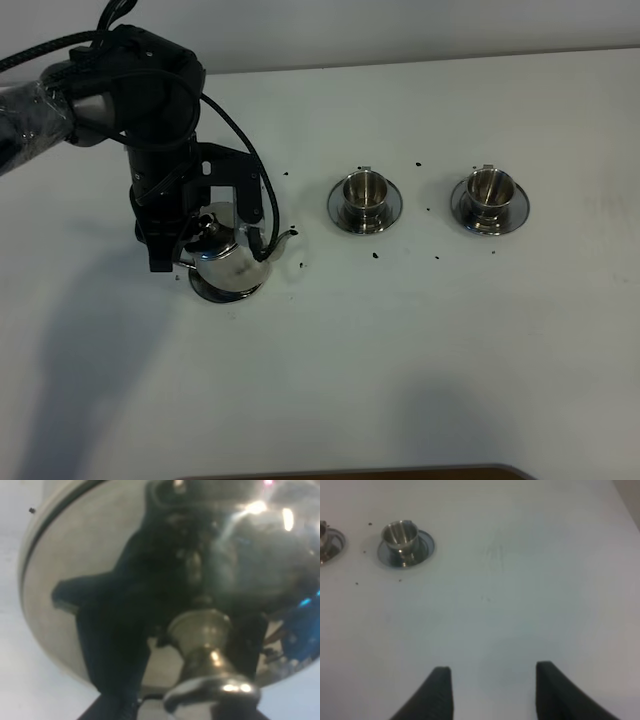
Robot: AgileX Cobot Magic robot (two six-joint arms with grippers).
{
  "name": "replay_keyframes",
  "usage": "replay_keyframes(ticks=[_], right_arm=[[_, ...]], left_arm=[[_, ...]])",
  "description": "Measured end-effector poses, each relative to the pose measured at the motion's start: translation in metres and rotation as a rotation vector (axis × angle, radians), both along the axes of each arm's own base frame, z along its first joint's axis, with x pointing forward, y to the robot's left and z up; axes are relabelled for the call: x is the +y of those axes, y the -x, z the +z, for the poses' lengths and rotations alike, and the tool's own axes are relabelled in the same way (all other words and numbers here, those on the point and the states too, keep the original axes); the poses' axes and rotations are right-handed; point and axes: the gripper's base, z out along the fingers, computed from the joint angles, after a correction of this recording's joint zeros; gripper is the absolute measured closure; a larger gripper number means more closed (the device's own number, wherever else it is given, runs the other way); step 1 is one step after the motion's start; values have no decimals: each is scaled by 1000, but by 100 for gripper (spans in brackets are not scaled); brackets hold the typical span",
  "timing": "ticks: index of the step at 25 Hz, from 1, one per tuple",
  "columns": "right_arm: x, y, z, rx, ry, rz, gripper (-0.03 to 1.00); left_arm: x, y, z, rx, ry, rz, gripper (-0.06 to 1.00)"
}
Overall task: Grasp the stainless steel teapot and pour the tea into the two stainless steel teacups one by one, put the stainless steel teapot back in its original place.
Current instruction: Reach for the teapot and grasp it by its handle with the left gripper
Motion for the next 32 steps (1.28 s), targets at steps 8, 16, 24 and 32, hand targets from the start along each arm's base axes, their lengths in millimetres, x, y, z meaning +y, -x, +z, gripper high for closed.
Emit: replay_keyframes(ticks=[8, 16, 24, 32], right_arm=[[0, 0, 0, 0, 0, 0, 58], [0, 0, 0, 0, 0, 0, 58], [0, 0, 0, 0, 0, 0, 58], [0, 0, 0, 0, 0, 0, 58]], left_arm=[[-4, -3, -1, -27, 54, 21, 56], [-2, -3, -1, -22, 65, 33, 54], [2, -3, -1, -14, 60, 39, 47], [-1, -6, -2, -37, 94, -3, 46]])
